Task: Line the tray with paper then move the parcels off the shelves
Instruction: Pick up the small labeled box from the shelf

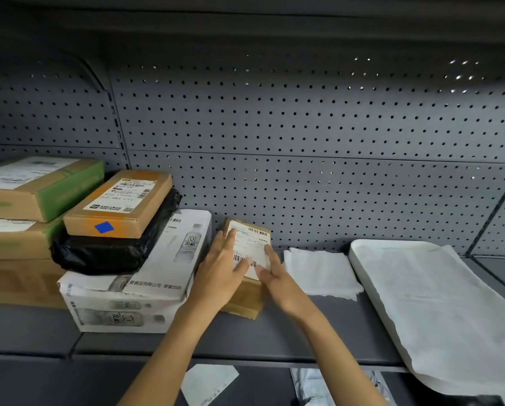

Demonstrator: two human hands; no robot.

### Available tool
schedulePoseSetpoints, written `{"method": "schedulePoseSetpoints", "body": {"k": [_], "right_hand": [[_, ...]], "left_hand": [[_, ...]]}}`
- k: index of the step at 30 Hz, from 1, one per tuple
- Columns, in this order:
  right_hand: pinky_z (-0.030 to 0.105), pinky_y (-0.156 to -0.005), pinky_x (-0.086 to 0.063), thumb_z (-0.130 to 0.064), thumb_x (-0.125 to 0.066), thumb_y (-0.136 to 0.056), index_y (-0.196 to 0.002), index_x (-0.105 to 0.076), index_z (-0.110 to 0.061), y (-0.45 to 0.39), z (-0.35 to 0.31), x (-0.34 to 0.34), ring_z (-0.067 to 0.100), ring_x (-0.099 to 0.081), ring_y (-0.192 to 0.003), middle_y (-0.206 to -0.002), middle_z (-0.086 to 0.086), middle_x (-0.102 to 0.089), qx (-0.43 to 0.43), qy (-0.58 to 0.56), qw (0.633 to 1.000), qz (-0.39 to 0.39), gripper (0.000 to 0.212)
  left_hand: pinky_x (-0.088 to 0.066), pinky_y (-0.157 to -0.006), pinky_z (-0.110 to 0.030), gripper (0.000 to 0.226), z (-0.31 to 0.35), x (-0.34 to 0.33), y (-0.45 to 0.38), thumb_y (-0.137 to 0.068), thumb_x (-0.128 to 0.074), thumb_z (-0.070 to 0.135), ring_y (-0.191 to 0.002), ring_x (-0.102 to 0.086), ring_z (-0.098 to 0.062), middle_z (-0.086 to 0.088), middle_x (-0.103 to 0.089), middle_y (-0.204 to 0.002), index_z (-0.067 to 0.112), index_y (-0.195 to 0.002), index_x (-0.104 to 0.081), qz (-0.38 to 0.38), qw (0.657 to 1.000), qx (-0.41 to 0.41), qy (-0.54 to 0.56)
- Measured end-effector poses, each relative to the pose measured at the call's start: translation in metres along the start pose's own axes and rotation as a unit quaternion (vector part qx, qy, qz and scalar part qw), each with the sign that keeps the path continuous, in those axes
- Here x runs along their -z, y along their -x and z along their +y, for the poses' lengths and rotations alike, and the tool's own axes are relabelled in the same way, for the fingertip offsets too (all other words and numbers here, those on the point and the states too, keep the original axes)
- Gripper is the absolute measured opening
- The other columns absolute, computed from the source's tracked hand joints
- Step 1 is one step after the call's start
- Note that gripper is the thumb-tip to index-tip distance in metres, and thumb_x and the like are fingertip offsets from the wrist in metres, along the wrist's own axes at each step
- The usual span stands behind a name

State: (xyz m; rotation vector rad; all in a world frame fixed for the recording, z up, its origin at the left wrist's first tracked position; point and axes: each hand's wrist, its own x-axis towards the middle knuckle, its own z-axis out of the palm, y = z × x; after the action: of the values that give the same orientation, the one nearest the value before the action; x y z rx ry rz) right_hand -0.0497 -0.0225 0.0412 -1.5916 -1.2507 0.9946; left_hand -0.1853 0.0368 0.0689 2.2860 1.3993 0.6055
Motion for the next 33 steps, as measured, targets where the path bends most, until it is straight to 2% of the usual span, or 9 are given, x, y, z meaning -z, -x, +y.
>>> {"method": "schedulePoseSetpoints", "body": {"k": [4, 10, 14, 17, 21, 24, 27, 30, 33], "right_hand": [[0.037, -0.125, -0.023, -0.019, -0.039, -0.109, -0.164, -0.009, -0.025, -0.001, -0.001, 0.001, 0.019, -0.031, -0.151, -0.165, 0.002, -0.032, 0.013, 0.010, 0.999, 0.031, 0.063], [0.039, -0.125, -0.025, -0.017, -0.046, -0.098, -0.163, -0.010, -0.022, 0.004, -0.021, 0.007, 0.013, -0.030, -0.147, -0.161, -0.001, -0.030, 0.081, 0.021, 0.993, 0.085, 0.075], [0.016, -0.101, -0.024, -0.009, -0.044, -0.105, -0.161, -0.010, -0.028, 0.009, -0.031, 0.014, -0.023, -0.033, -0.115, -0.148, -0.001, -0.028, 0.098, -0.001, 0.990, 0.101, 0.069], [0.008, -0.096, -0.029, -0.020, -0.048, -0.106, -0.161, -0.011, -0.034, 0.011, -0.027, 0.012, -0.040, -0.029, -0.103, -0.147, -0.001, -0.032, 0.116, -0.044, 0.982, 0.141, 0.068], [0.042, -0.120, -0.033, -0.050, -0.052, -0.098, -0.156, -0.021, -0.043, 0.013, -0.029, 0.006, 0.008, -0.038, -0.140, -0.146, -0.012, -0.040, 0.146, -0.117, 0.956, 0.224, 0.066], [0.047, -0.122, -0.033, -0.064, -0.047, -0.091, -0.154, -0.022, -0.048, 0.013, -0.028, 0.006, 0.008, -0.037, -0.146, -0.154, -0.017, -0.037, 0.163, -0.150, 0.942, 0.251, 0.070], [0.046, -0.121, -0.034, -0.061, -0.041, -0.098, -0.155, -0.019, -0.049, 0.016, -0.028, 0.009, 0.007, -0.037, -0.146, -0.158, -0.019, -0.035, 0.169, -0.171, 0.934, 0.263, 0.062], [0.037, -0.117, -0.042, -0.046, -0.034, -0.108, -0.156, -0.021, -0.043, 0.017, -0.027, 0.018, -0.002, -0.045, -0.138, -0.151, -0.024, -0.040, 0.169, -0.199, 0.928, 0.266, 0.049], [0.011, -0.095, -0.051, -0.036, -0.028, -0.110, -0.156, -0.023, -0.038, 0.016, -0.024, 0.026, -0.023, -0.052, -0.117, -0.140, -0.030, -0.044, 0.178, -0.204, 0.928, 0.256, 0.046]], "left_hand": [[-0.030, -0.114, -0.036, 0.072, 0.005, -0.002, 0.001, -0.101, -0.053, 0.032, -0.151, -0.023, -0.024, -0.005, -0.014, -0.167, 0.019, -0.160, -0.014, 0.036, 0.999, -0.015, 0.034], [-0.030, -0.112, -0.024, 0.061, 0.012, -0.001, 0.001, -0.098, -0.058, 0.013, -0.144, -0.035, -0.015, 0.000, -0.034, -0.160, 0.018, -0.154, -0.034, 0.169, 0.971, -0.067, 0.157], [-0.042, -0.113, -0.039, 0.042, 0.017, -0.001, 0.005, -0.105, -0.042, 0.011, -0.133, -0.049, -0.001, 0.013, -0.057, -0.142, 0.030, -0.141, -0.055, 0.227, 0.908, -0.076, 0.344], [-0.042, -0.113, -0.038, 0.040, 0.024, 0.002, 0.012, -0.108, -0.037, 0.010, -0.134, -0.051, -0.003, 0.012, -0.062, -0.138, 0.027, -0.139, -0.057, 0.211, 0.877, -0.107, 0.418], [-0.044, -0.109, -0.030, 0.043, 0.028, 0.004, 0.020, -0.103, -0.052, 0.011, -0.130, -0.056, -0.006, 0.012, -0.064, -0.135, 0.026, -0.143, -0.051, 0.202, 0.871, -0.158, 0.418], [-0.038, -0.113, -0.028, 0.057, 0.031, 0.007, 0.022, -0.096, -0.065, 0.017, -0.136, -0.046, -0.005, 0.018, -0.052, -0.144, 0.039, -0.144, -0.043, 0.215, 0.875, -0.168, 0.401], [-0.029, -0.117, -0.028, 0.078, 0.037, 0.015, 0.018, -0.086, -0.076, 0.032, -0.143, -0.029, 0.006, 0.023, -0.034, -0.153, 0.044, -0.149, -0.031, 0.182, 0.895, -0.160, 0.376], [-0.030, -0.120, -0.036, 0.095, 0.045, 0.022, 0.019, -0.078, -0.080, 0.042, -0.144, -0.029, 0.006, 0.023, -0.030, -0.157, 0.050, -0.152, -0.021, 0.098, 0.899, -0.151, 0.399], [-0.032, -0.117, -0.029, 0.102, 0.054, 0.024, 0.023, -0.077, -0.082, 0.038, -0.139, -0.033, 0.011, 0.030, -0.033, -0.152, 0.052, -0.153, -0.015, 0.055, 0.904, -0.142, 0.399]]}}
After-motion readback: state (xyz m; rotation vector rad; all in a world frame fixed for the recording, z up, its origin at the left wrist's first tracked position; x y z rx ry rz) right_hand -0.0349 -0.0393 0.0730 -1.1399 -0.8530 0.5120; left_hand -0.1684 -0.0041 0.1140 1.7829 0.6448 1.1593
